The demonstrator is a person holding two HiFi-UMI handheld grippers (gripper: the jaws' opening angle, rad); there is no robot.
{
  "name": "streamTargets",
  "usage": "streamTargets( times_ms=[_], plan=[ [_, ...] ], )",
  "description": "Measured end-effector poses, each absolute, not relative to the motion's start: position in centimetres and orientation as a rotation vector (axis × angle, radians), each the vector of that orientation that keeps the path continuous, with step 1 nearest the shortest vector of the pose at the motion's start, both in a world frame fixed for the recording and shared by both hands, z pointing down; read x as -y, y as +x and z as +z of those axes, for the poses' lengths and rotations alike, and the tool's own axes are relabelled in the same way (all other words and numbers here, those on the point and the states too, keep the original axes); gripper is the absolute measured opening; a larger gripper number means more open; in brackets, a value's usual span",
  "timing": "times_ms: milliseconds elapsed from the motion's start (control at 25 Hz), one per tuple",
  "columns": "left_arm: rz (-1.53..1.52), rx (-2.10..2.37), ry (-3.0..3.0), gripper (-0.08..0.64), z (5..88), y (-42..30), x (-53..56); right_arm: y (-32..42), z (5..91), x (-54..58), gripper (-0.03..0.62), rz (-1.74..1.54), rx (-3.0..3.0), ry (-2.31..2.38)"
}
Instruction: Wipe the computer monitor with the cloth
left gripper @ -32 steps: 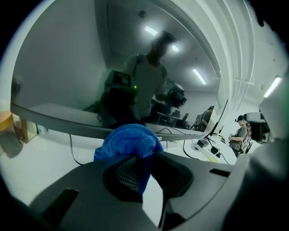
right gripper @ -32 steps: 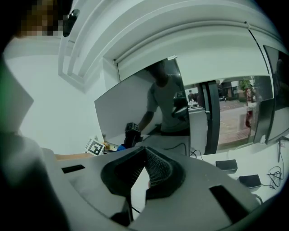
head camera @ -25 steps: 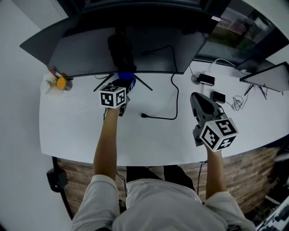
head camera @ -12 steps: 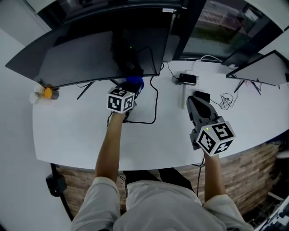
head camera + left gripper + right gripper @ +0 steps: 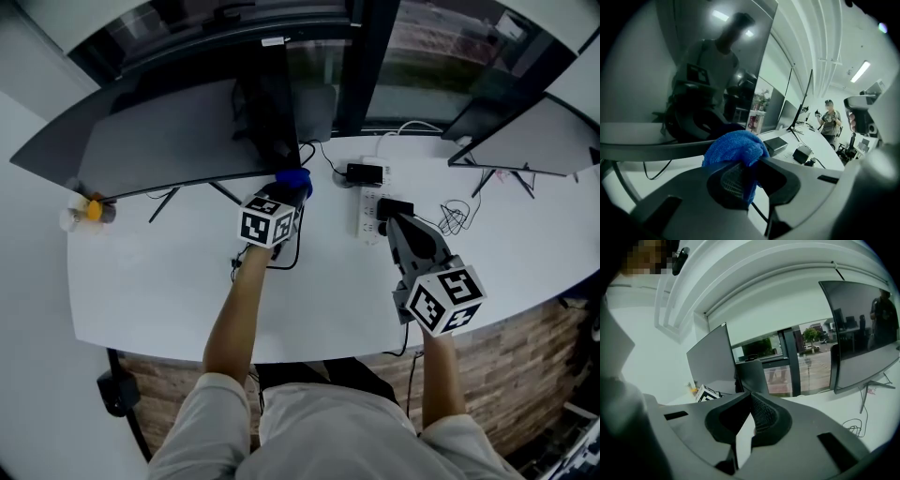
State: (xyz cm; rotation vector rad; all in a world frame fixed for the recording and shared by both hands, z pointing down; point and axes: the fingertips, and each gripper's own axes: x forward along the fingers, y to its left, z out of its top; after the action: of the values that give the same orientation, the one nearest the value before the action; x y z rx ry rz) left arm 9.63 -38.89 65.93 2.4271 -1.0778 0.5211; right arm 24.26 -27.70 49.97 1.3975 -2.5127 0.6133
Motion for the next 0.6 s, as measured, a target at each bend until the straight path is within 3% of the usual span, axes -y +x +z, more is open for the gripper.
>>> streamTargets(
  times_ms=[240, 600],
  plan=[
    [0.452, 1.207, 2.473, 0.06, 63.6, 12.2, 39.4, 26.6, 49.3, 28.0, 0.015, 0.62, 2.521, 1.424],
    [0.187, 1.511, 2.525, 0.058, 53.1, 12.6, 40.7, 28.6, 46.4, 28.3, 0.015, 0.596, 2.567, 1.445]
  ],
)
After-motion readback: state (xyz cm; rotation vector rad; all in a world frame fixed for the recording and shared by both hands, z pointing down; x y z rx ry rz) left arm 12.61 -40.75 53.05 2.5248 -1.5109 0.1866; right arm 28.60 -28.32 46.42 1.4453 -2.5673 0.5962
